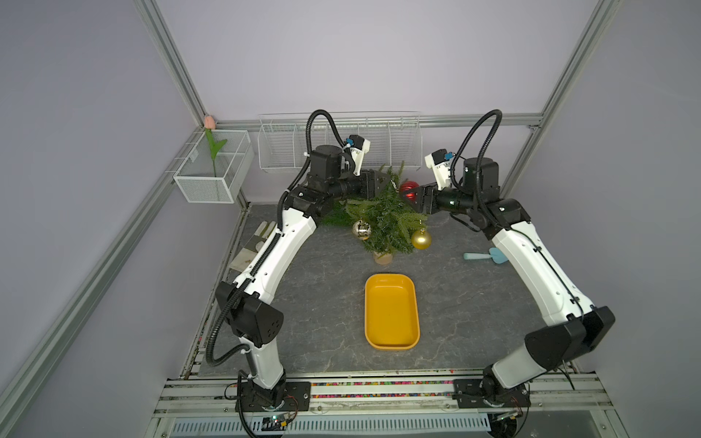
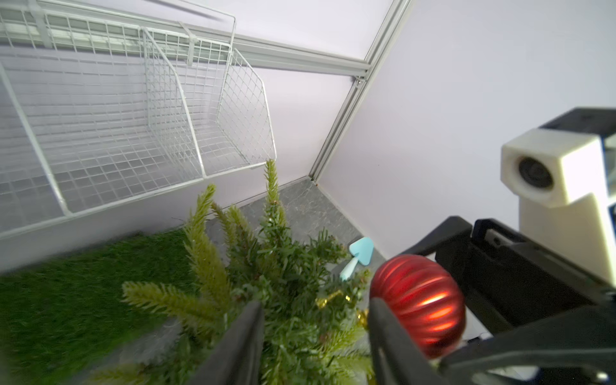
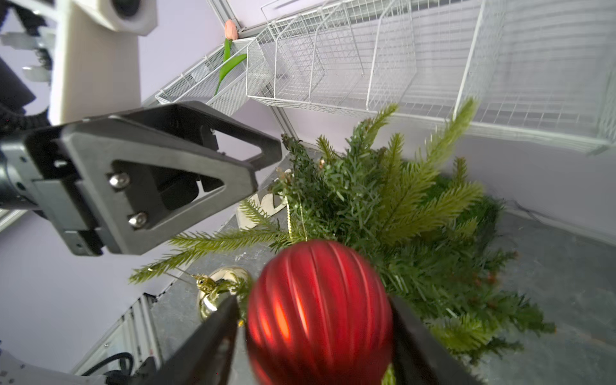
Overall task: Decorate the small christmas tree with ornaments
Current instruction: Hang an ornament on the christmas tree, then reset both arms
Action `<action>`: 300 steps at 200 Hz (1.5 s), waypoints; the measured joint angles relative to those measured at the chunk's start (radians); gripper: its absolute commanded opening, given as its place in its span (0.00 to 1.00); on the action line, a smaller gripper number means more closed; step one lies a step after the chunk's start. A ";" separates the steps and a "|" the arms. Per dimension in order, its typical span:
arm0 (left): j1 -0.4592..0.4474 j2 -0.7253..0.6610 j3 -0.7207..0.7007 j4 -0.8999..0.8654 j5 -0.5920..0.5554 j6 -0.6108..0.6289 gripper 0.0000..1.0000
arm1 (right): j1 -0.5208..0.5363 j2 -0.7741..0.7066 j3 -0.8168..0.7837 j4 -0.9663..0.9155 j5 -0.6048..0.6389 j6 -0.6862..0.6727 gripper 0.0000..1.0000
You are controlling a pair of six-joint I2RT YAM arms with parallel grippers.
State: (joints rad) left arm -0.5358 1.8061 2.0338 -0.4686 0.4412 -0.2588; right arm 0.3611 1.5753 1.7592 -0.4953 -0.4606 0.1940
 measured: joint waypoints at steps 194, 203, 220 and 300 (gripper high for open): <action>0.072 -0.707 -1.413 0.551 -1.060 0.245 1.00 | -0.235 -0.434 -1.158 0.441 0.814 -0.123 0.89; 0.093 -0.704 -1.475 0.606 -1.085 0.249 1.00 | -0.237 -0.415 -1.234 0.526 0.832 -0.140 0.89; 0.142 -0.690 -1.577 0.732 -1.088 0.255 1.00 | -0.249 -0.357 -1.337 0.728 0.852 -0.157 0.89; 0.359 -0.425 -1.701 1.228 -0.863 0.279 1.00 | -0.300 -0.027 -1.442 1.389 0.804 -0.197 0.89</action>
State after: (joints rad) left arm -0.1764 1.3811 0.3325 0.7589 -0.4221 0.0204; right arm 0.0612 1.5482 0.3168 0.8936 0.3431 -0.0032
